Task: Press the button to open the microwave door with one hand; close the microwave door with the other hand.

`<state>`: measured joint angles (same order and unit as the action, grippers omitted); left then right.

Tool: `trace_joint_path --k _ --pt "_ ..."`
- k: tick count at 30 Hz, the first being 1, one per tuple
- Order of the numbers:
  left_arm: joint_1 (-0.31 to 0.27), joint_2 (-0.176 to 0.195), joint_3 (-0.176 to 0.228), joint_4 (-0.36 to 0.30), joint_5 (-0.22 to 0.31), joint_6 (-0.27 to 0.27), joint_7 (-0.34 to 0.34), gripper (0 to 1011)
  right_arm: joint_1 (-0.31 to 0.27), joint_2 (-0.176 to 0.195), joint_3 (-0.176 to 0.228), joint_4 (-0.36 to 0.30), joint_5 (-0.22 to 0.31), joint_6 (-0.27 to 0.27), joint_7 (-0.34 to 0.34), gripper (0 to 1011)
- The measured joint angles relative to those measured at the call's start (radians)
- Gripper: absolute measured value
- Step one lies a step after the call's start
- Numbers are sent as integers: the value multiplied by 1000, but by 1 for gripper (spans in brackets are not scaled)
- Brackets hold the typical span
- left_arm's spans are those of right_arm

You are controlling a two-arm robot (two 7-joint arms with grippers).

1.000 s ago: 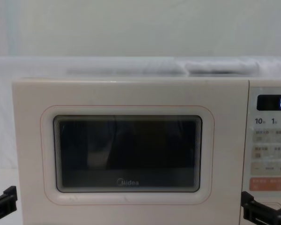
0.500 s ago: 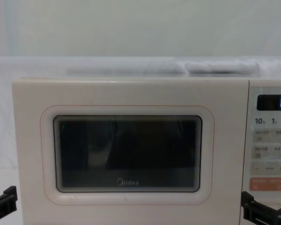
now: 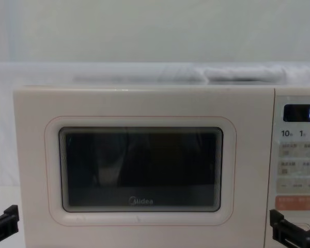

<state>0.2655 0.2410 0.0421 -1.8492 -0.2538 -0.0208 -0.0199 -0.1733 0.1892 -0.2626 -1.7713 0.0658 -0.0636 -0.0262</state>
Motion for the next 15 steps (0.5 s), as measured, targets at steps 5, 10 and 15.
trace_joint_path --k 5,10,15 --pt "0 0 0 0 0 0 0 1001 0 0 0 0 0 0 0 723" --pt "0 0 0 0 0 0 0 1001 0 0 0 0 0 0 0 599" --pt "0 0 0 0 0 0 0 1001 0 0 0 0 0 0 0 415"
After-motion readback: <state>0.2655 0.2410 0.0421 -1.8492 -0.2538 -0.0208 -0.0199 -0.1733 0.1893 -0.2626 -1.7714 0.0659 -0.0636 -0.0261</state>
